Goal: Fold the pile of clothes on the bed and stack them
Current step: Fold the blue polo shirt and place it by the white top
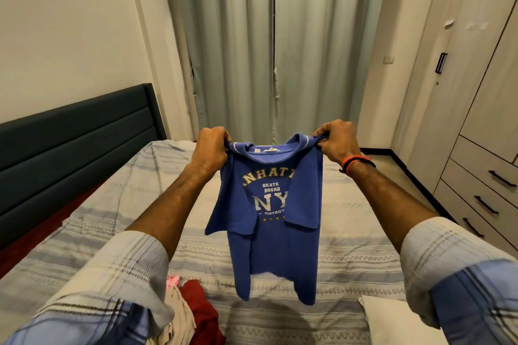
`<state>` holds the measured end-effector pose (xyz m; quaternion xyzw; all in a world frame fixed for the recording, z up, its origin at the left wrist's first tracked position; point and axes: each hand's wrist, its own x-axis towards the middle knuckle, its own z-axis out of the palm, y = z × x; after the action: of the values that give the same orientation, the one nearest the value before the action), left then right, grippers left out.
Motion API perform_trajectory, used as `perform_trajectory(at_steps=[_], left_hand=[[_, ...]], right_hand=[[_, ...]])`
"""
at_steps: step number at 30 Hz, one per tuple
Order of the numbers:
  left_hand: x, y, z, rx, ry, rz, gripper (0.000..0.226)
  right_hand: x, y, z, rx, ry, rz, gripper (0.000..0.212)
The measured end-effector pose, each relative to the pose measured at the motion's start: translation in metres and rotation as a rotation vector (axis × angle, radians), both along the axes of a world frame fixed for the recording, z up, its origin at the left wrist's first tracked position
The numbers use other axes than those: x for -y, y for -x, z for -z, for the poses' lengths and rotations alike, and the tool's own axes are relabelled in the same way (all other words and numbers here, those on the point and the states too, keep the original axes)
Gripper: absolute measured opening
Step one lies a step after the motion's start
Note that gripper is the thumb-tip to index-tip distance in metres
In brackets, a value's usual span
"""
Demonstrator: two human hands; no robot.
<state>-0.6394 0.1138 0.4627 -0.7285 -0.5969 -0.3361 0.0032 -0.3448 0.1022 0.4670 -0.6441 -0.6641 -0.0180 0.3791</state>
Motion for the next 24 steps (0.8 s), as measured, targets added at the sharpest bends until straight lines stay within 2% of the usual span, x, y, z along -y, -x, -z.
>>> perform_trajectory(at_steps=[6,16,21,24], left_hand=[[0.001,0.004,0.005,-0.070,-0.061,0.000,0.017],[0.007,0.003,-0.006,-0.094,0.070,-0.003,0.034],[0.010,0.001,-0.009,-0.226,-0.056,-0.074,0.031],[0.013,-0.005,-0.012,-0.277,-0.018,-0.107,0.023]], right_hand=[[0.002,-0.002,0.000,0.023,0.008,0.039,0.023],[0.005,-0.007,-0.002,-0.056,0.070,0.038,0.039],[0.004,-0.001,0.002,-0.025,0.110,0.025,0.038],[0.003,0.004,0.003,-0.132,0.149,-0.005,0.034]])
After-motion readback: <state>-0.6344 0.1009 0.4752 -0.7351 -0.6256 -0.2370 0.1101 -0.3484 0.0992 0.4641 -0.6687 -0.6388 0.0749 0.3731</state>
